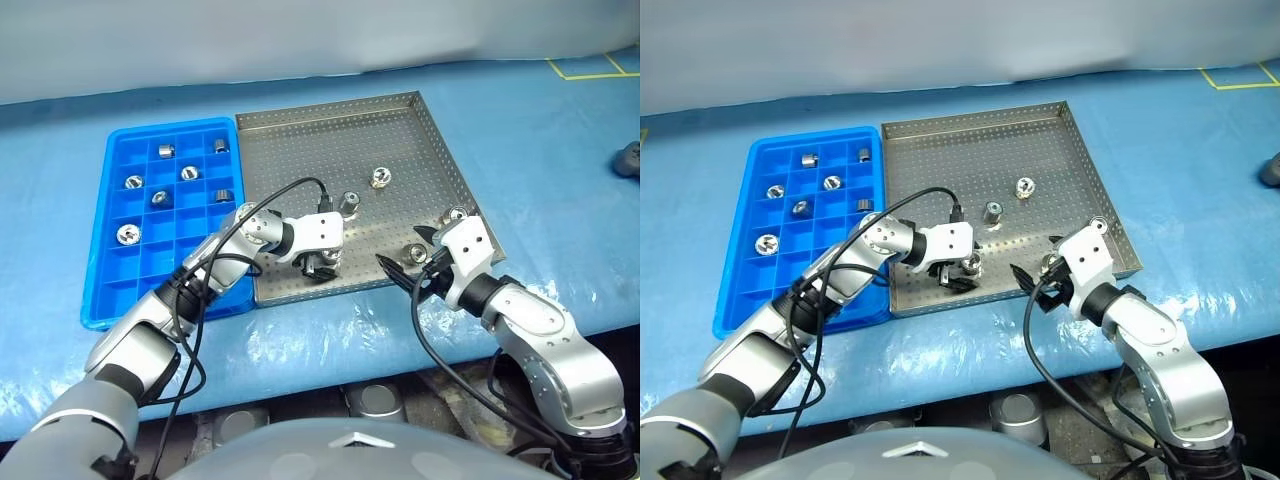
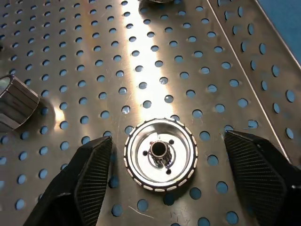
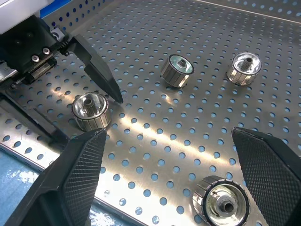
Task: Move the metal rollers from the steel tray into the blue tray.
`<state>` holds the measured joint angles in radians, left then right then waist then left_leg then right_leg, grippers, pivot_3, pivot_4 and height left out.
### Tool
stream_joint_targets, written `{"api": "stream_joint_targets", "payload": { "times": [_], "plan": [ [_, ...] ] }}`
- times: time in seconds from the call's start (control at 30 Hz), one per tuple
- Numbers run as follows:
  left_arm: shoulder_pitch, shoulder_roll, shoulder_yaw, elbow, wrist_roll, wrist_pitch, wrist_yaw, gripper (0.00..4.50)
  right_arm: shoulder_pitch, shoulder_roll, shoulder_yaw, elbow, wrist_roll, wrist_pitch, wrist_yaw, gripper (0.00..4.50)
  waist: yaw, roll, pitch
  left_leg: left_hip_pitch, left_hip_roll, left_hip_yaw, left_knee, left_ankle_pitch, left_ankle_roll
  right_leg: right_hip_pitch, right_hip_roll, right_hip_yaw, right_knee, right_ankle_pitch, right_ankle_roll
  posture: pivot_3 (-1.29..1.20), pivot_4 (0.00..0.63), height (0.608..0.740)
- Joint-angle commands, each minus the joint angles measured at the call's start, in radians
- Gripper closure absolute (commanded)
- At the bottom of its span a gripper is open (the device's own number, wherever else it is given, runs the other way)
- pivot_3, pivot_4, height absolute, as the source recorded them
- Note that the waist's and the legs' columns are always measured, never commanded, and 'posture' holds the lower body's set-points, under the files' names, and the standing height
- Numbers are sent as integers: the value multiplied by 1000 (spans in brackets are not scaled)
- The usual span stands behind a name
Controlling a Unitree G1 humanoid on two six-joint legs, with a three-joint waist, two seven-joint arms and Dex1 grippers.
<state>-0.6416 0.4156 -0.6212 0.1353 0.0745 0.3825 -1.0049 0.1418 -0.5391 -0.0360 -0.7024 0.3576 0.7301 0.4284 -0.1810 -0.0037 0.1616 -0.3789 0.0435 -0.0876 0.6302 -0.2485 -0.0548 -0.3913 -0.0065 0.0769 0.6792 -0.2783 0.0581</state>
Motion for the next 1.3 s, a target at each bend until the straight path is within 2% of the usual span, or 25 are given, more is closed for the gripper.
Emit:
{"api": "stream_joint_targets", "payload": {
  "times": [0.03,0.13,0.3,0.43,0.53,0.73,1.0,1.23,1.3],
  "plan": [
    [25,6,33,-55,-1,12,0,1855,-18,4,10,-25,-5,-18,-3,0,-1,0,0,0,0,0,0,0,0,0,0,0,0,0,0,-237,150,740],
    [49,5,76,-104,-24,45,13,2784,-31,4,20,-18,-5,-20,3,0,0,0,0,0,0,0,0,0,0,0,0,0,0,0,0,-215,150,740],
    [133,-20,276,-250,-98,175,155,2803,-97,7,77,7,-10,-25,28,0,5,0,0,0,1,0,0,0,0,-1,0,1,1,0,0,-167,150,740],
    [245,-103,532,-389,-111,256,422,2803,-176,25,142,24,-4,-21,53,0,15,0,0,0,1,0,0,0,0,-1,0,1,1,0,0,-132,150,740],
    [307,-163,669,-502,-100,285,583,2803,-228,40,181,45,-5,-23,73,0,31,0,0,0,1,0,0,0,0,-1,0,0,1,2,-4,-98,150,740],
    [466,-218,814,-689,-88,312,755,2803,-332,72,269,100,-4,-35,133,0,79,0,0,0,0,0,0,0,0,0,-1,0,1,3,-5,-17,150,740],
    [679,-243,811,-785,-69,341,849,2803,-386,82,314,150,-11,-57,185,0,142,-1,0,0,0,-1,0,1,-1,0,-2,-3,0,3,-5,33,150,740],
    [765,-268,802,-801,-87,379,884,2803,-381,86,316,154,-12,-56,191,0,151,-1,0,0,0,-2,0,1,-1,0,-1,-4,0,3,-5,45,150,740],
    [754,-265,813,-790,-86,396,894,2066,-382,86,315,155,-15,-57,190,0,152,-1,0,0,0,-2,0,1,-2,0,-1,-4,0,3,-5,38,150,740]
  ]
}}
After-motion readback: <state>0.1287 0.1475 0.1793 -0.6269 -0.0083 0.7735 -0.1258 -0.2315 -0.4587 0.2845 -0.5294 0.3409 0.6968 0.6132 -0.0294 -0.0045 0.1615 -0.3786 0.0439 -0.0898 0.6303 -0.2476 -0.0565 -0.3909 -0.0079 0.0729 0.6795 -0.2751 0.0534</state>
